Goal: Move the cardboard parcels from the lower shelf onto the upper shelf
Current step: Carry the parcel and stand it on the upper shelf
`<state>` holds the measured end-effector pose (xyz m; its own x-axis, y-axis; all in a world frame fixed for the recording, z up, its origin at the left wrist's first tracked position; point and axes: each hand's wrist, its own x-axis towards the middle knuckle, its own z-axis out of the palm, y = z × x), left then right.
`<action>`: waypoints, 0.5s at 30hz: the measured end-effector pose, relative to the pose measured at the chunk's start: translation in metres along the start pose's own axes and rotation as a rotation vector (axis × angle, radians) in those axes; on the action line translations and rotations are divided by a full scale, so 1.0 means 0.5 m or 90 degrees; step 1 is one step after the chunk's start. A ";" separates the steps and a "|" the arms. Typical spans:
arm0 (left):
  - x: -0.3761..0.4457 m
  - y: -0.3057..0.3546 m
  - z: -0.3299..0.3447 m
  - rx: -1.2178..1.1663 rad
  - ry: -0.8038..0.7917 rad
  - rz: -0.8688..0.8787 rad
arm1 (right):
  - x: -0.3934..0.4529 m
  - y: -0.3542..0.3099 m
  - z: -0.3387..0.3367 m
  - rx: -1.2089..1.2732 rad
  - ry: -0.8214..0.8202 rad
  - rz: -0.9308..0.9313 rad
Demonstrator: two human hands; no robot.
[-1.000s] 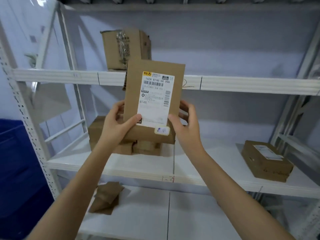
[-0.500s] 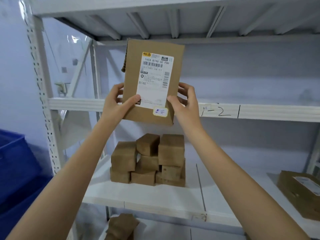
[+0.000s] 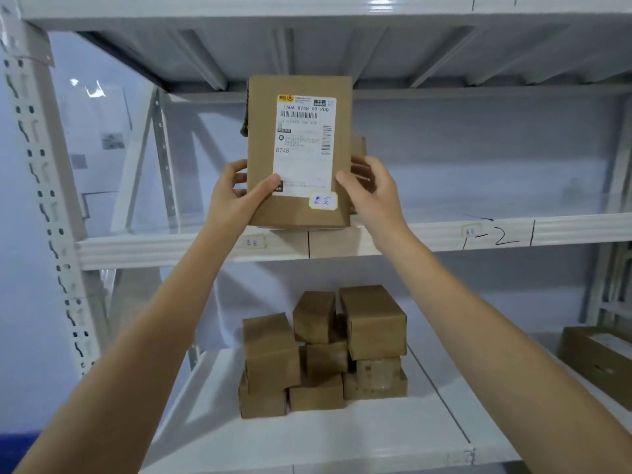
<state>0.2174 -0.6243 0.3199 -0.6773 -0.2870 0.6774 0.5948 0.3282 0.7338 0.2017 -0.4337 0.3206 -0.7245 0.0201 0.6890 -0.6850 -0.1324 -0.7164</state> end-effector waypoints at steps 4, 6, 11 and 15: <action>0.040 -0.012 -0.027 -0.012 -0.002 0.015 | 0.034 -0.002 0.049 -0.009 0.006 -0.028; 0.052 -0.017 -0.046 -0.012 0.010 0.013 | 0.042 0.007 0.074 0.001 -0.017 -0.014; 0.065 -0.053 -0.086 -0.009 0.011 -0.035 | 0.057 0.049 0.122 -0.011 -0.071 0.009; 0.070 -0.080 -0.100 -0.010 -0.015 -0.067 | 0.065 0.087 0.138 -0.026 -0.089 0.045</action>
<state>0.1916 -0.6922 0.3169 -0.7466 -0.2982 0.5947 0.5260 0.2826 0.8021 0.1536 -0.5069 0.3194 -0.7550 -0.1261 0.6435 -0.6375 -0.0885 -0.7653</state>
